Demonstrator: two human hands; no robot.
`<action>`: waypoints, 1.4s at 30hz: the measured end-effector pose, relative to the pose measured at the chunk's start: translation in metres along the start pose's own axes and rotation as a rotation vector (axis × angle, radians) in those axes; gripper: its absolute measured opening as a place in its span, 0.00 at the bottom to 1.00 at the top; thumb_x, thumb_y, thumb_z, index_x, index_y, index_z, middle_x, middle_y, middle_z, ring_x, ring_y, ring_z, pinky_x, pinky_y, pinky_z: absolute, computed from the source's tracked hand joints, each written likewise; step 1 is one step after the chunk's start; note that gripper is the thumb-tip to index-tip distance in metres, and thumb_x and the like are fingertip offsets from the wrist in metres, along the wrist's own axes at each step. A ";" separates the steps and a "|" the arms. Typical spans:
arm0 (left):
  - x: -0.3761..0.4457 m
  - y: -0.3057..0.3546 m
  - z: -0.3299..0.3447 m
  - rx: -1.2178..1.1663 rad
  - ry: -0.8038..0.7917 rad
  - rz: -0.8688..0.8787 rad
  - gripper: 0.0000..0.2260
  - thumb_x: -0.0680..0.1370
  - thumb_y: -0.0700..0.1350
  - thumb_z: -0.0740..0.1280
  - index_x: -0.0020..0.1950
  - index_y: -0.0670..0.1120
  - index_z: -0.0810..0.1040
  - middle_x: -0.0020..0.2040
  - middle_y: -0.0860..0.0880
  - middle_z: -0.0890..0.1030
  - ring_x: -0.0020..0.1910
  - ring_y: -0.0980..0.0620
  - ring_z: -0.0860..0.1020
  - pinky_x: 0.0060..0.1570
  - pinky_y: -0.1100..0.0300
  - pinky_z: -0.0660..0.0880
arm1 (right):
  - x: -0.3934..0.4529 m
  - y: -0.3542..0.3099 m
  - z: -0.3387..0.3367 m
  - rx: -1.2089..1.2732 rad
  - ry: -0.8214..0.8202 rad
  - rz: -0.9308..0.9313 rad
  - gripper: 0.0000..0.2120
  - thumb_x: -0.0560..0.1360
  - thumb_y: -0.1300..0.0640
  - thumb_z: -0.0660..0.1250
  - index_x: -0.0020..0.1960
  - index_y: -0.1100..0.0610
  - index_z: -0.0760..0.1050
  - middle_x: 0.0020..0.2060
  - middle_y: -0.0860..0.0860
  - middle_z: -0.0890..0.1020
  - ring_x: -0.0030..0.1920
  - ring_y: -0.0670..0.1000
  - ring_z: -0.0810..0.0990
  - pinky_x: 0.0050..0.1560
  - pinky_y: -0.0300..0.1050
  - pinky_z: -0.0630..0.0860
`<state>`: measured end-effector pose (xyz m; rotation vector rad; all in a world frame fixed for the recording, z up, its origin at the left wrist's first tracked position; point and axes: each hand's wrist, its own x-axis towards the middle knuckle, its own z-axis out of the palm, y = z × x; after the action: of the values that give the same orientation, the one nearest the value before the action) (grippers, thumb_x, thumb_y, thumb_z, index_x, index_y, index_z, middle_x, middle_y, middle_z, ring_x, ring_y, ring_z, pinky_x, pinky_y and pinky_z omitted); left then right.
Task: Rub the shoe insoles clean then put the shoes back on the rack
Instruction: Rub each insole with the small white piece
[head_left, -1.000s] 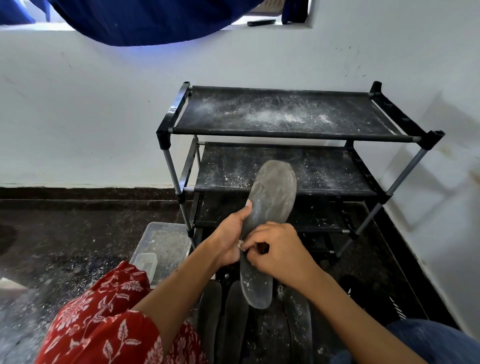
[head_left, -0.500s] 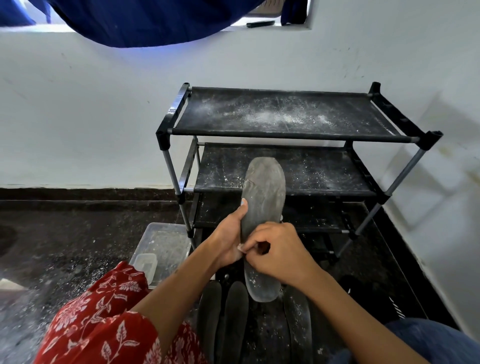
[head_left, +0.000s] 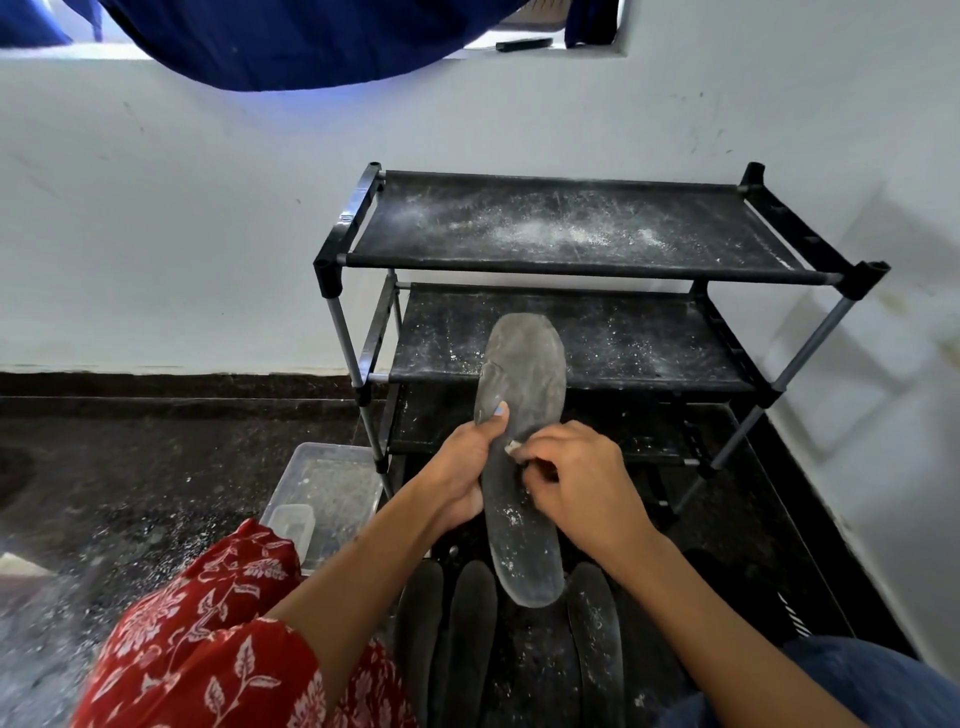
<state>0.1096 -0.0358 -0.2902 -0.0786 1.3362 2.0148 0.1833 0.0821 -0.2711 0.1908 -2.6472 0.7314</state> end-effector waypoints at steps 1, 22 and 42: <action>0.000 0.001 0.000 -0.003 0.016 0.005 0.16 0.81 0.49 0.58 0.52 0.38 0.78 0.43 0.43 0.84 0.40 0.49 0.83 0.41 0.58 0.81 | -0.001 -0.001 0.000 0.011 -0.050 0.004 0.08 0.64 0.64 0.69 0.41 0.56 0.84 0.38 0.47 0.84 0.40 0.50 0.80 0.44 0.46 0.79; -0.006 0.005 0.001 -0.018 0.000 0.001 0.18 0.83 0.49 0.55 0.56 0.37 0.77 0.48 0.40 0.83 0.44 0.47 0.83 0.46 0.54 0.81 | -0.002 0.002 -0.003 0.192 0.069 0.132 0.10 0.67 0.67 0.70 0.44 0.56 0.84 0.39 0.45 0.82 0.40 0.41 0.79 0.46 0.34 0.76; -0.007 0.005 0.008 -0.003 -0.103 -0.025 0.16 0.82 0.48 0.55 0.52 0.40 0.79 0.46 0.44 0.84 0.44 0.50 0.83 0.50 0.56 0.78 | -0.003 0.003 0.007 0.038 0.120 0.076 0.11 0.68 0.67 0.69 0.48 0.58 0.83 0.42 0.50 0.82 0.43 0.49 0.79 0.49 0.38 0.75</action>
<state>0.1143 -0.0334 -0.2797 0.0078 1.2619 1.9726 0.1833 0.0814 -0.2796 0.0549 -2.5398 0.7932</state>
